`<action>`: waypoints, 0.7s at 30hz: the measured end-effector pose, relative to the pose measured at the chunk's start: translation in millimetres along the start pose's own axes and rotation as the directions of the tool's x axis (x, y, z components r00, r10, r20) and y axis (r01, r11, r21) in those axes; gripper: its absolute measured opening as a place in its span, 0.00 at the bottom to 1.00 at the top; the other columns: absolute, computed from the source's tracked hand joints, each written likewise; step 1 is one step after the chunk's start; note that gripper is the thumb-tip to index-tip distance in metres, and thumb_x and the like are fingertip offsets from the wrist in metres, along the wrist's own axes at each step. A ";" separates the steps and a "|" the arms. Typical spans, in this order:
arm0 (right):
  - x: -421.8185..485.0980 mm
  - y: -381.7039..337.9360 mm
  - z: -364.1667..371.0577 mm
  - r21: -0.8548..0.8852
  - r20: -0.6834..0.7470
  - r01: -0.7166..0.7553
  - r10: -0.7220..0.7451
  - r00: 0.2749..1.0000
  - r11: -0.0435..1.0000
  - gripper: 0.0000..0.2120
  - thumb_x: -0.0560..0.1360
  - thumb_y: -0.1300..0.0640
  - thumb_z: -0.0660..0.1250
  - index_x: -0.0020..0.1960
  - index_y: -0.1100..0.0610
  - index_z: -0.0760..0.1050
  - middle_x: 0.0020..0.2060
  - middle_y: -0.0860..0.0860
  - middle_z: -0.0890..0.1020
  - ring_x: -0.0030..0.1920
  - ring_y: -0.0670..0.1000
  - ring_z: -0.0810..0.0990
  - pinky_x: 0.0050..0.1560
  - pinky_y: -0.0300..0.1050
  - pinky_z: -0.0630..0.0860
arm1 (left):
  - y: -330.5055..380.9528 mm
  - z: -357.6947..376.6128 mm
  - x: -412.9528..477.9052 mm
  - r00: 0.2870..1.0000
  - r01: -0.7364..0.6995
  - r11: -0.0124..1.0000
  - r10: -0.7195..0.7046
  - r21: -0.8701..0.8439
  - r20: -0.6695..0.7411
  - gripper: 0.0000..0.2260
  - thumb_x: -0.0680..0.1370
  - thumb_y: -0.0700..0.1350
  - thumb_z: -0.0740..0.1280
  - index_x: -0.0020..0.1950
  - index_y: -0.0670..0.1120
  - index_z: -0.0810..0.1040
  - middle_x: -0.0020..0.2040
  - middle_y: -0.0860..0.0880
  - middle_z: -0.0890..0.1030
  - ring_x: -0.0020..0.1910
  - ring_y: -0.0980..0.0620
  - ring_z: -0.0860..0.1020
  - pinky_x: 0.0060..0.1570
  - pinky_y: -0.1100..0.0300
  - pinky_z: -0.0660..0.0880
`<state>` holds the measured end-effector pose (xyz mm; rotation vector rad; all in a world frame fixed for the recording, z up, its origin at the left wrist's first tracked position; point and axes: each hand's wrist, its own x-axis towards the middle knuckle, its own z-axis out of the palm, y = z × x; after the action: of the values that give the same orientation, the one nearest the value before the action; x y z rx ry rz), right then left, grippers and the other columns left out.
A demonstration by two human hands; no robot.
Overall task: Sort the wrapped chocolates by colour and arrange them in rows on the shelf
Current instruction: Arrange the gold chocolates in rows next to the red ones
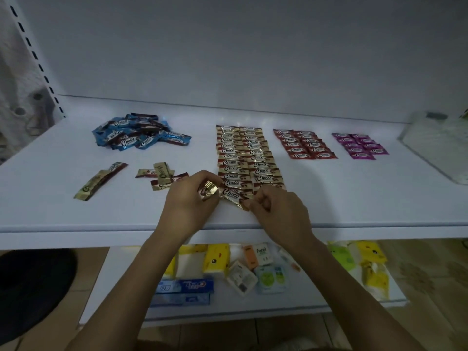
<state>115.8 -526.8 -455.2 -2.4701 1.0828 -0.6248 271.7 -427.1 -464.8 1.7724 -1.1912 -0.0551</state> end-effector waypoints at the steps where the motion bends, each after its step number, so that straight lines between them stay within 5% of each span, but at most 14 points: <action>1: 0.5 0.2 0.3 0.015 -0.012 0.002 -0.001 1.000 1.000 0.12 0.74 0.44 0.68 0.36 0.47 0.69 0.26 0.42 0.69 0.30 0.40 0.68 0.29 0.36 0.60 | 0.4 0.6 -0.2 1.000 -0.012 1.000 0.012 0.016 -0.008 0.09 0.73 0.37 0.72 0.49 0.50 0.81 0.41 0.56 0.80 0.38 0.64 0.76 0.38 0.74 0.69; 9: 2.0 7.8 0.7 0.125 -0.005 0.031 -0.030 1.000 0.992 0.12 0.71 0.46 0.71 0.52 0.46 0.76 0.28 0.40 0.71 0.33 0.40 0.70 0.33 0.36 0.65 | 3.3 0.6 1.3 0.999 0.050 0.998 -0.050 0.026 0.001 0.06 0.73 0.39 0.72 0.45 0.49 0.81 0.36 0.63 0.75 0.36 0.65 0.75 0.38 0.76 0.68; 15: 2.8 9.3 -2.1 0.118 0.043 0.060 -0.065 0.997 0.991 0.10 0.73 0.47 0.69 0.55 0.42 0.80 0.29 0.38 0.71 0.33 0.37 0.71 0.34 0.30 0.62 | 2.1 2.7 3.1 0.998 0.061 0.998 -0.061 0.025 -0.015 0.08 0.73 0.41 0.73 0.46 0.53 0.78 0.42 0.55 0.81 0.42 0.56 0.77 0.41 0.71 0.70; 21: 4.1 13.4 -0.7 0.112 0.057 0.059 -0.065 0.996 0.992 0.12 0.74 0.47 0.69 0.56 0.43 0.80 0.29 0.38 0.72 0.33 0.38 0.72 0.32 0.29 0.62 | 4.8 3.7 5.9 0.988 0.148 0.989 -0.149 -0.017 -0.038 0.07 0.75 0.42 0.70 0.53 0.44 0.83 0.44 0.47 0.83 0.36 0.49 0.78 0.44 0.48 0.79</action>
<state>110.0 -538.6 -460.2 -2.4192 0.9273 -0.6075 269.6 -434.2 -460.7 1.8397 -1.0270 -0.1156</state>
